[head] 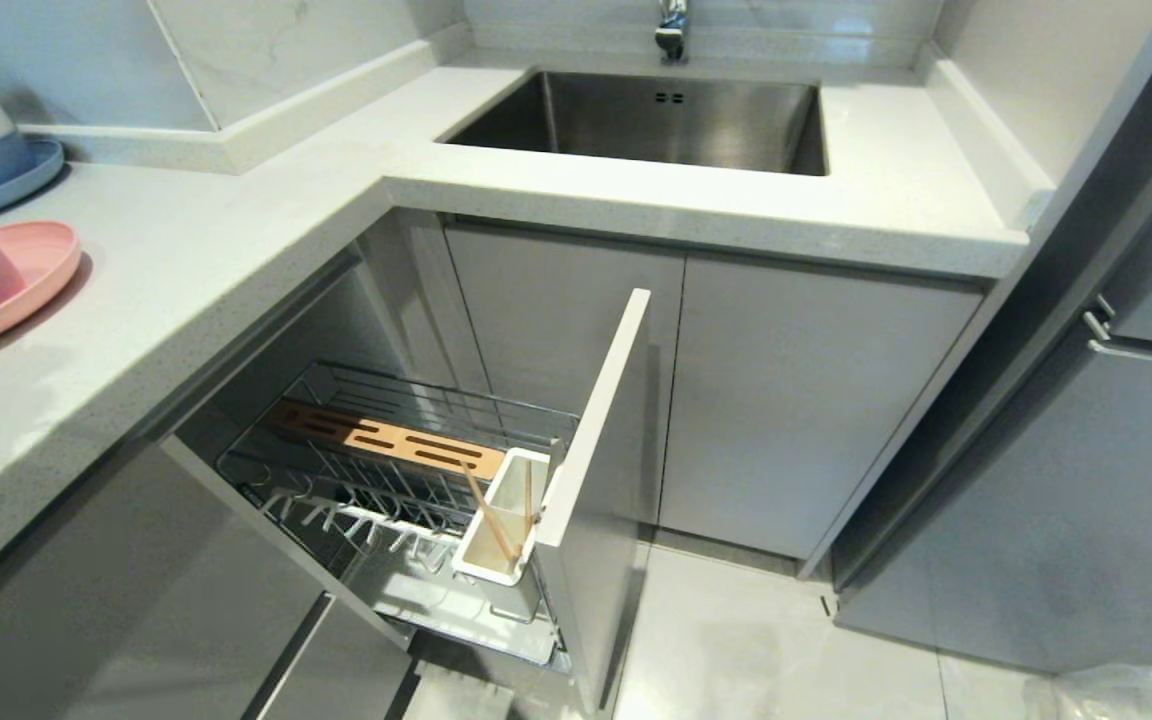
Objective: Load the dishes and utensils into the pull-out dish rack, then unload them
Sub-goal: Close the cupboard
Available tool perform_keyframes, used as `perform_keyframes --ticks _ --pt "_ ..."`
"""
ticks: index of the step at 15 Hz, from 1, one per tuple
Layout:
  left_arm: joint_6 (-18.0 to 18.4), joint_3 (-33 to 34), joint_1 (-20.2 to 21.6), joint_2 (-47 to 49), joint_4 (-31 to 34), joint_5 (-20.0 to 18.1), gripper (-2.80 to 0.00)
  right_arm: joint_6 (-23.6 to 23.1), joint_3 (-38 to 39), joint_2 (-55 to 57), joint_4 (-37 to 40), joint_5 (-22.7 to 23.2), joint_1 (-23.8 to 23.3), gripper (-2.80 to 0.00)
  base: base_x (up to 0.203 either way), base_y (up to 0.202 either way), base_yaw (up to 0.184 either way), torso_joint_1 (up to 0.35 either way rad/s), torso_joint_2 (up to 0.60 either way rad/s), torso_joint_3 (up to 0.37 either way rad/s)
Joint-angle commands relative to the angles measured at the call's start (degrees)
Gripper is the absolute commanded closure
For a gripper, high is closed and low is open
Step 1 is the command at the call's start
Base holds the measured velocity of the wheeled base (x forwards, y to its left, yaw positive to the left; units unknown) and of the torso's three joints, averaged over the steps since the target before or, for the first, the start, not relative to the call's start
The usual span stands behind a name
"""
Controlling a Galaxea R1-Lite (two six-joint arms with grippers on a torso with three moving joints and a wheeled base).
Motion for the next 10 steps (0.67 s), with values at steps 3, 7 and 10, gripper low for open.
perform_keyframes --ticks 3,7,10 --pt "3.57 0.0 -16.12 -5.21 0.56 6.41 0.0 0.02 0.09 0.0 -0.01 0.0 0.01 0.0 0.0 0.0 0.0 0.0 0.0 0.0" --pt "7.09 -0.09 -40.25 -6.66 2.56 12.94 0.0 0.02 0.09 0.0 -0.01 0.0 0.01 0.0 0.0 0.0 0.0 0.0 0.0 0.0" --pt "9.25 -0.08 -56.56 -4.73 4.82 14.51 0.0 0.02 0.09 0.0 -0.01 0.0 0.01 0.0 0.0 0.0 0.0 0.0 0.0 0.0"
